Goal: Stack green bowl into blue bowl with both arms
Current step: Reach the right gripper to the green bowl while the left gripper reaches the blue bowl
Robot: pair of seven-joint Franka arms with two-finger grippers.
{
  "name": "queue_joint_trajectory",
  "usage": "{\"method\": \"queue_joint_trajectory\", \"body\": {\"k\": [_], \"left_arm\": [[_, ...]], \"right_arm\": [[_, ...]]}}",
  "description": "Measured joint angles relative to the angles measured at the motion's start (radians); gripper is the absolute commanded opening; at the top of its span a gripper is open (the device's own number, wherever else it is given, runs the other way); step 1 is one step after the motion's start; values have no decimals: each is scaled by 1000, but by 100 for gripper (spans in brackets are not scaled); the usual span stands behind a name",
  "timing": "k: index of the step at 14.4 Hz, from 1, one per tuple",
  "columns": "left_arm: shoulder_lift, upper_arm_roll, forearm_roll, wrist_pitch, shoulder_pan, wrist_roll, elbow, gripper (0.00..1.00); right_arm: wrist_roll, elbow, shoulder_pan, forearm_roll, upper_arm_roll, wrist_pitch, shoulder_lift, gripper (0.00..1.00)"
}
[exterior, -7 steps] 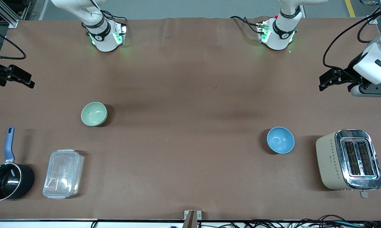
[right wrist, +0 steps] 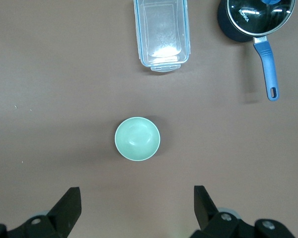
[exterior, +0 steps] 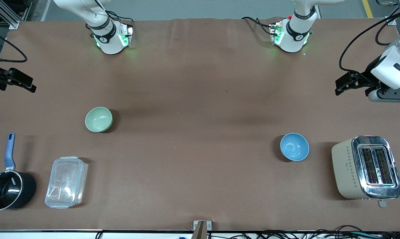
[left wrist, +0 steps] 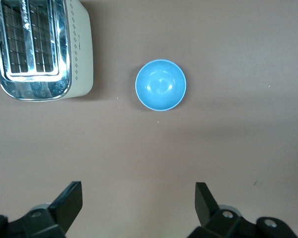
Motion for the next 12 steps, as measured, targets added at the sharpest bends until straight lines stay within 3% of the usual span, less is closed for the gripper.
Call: {"method": "queue_joint_trajectory", "body": {"k": [4, 8, 10, 12], "left_arm": [[98, -1, 0, 50, -8, -3, -1, 100], [192, -5, 0, 291, -22, -61, -112, 100], [243, -5, 0, 409, -22, -67, -177, 100], [300, -3, 0, 485, -17, -81, -217, 100]], "right_arm": [[0, -2, 0, 0, -1, -2, 4, 100], [0, -23, 0, -1, -1, 3, 37, 100], [-5, -104, 0, -1, 0, 84, 51, 100], [-29, -247, 0, -1, 0, 253, 65, 100]]}}
